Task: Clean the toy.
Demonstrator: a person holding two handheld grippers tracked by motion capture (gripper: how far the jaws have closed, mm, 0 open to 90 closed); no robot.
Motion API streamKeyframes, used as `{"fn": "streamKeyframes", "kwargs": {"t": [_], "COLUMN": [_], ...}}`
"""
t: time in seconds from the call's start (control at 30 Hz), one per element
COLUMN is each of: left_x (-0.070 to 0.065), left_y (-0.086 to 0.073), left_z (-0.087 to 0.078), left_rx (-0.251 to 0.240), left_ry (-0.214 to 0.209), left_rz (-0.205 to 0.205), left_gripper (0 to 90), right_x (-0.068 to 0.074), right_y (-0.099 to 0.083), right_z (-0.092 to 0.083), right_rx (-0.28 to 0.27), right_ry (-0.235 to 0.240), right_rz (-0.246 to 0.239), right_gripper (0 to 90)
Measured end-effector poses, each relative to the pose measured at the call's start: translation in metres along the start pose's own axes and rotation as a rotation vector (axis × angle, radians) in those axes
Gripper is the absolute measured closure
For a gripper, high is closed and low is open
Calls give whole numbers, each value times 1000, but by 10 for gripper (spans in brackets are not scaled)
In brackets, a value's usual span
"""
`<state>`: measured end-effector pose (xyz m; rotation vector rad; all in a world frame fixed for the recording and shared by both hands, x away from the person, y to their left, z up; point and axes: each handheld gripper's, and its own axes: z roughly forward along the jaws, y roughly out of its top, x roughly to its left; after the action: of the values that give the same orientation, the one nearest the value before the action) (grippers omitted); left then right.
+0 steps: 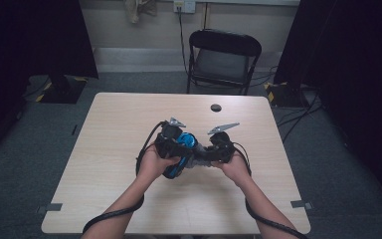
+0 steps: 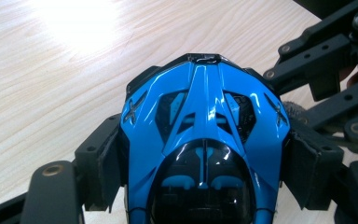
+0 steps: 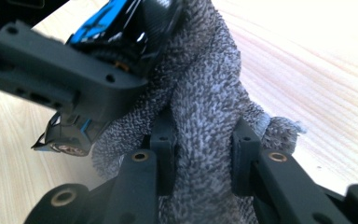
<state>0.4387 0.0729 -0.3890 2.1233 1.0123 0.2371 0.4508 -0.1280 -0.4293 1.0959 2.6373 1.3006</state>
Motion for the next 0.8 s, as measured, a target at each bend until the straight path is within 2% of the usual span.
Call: {"fn": "streamKeyframes", "kwargs": {"t": [0.8], "left_x": [5], "left_y": [6], "left_z": [-5], "left_rx": [-3], "left_ry": [10], "left_rz": [-8], "left_gripper": [248], "right_x": [10], "right_y": [-6], "right_z": [19], "right_rx": [14], "right_ry": [43], "right_rz": [1], "right_gripper": [693]}}
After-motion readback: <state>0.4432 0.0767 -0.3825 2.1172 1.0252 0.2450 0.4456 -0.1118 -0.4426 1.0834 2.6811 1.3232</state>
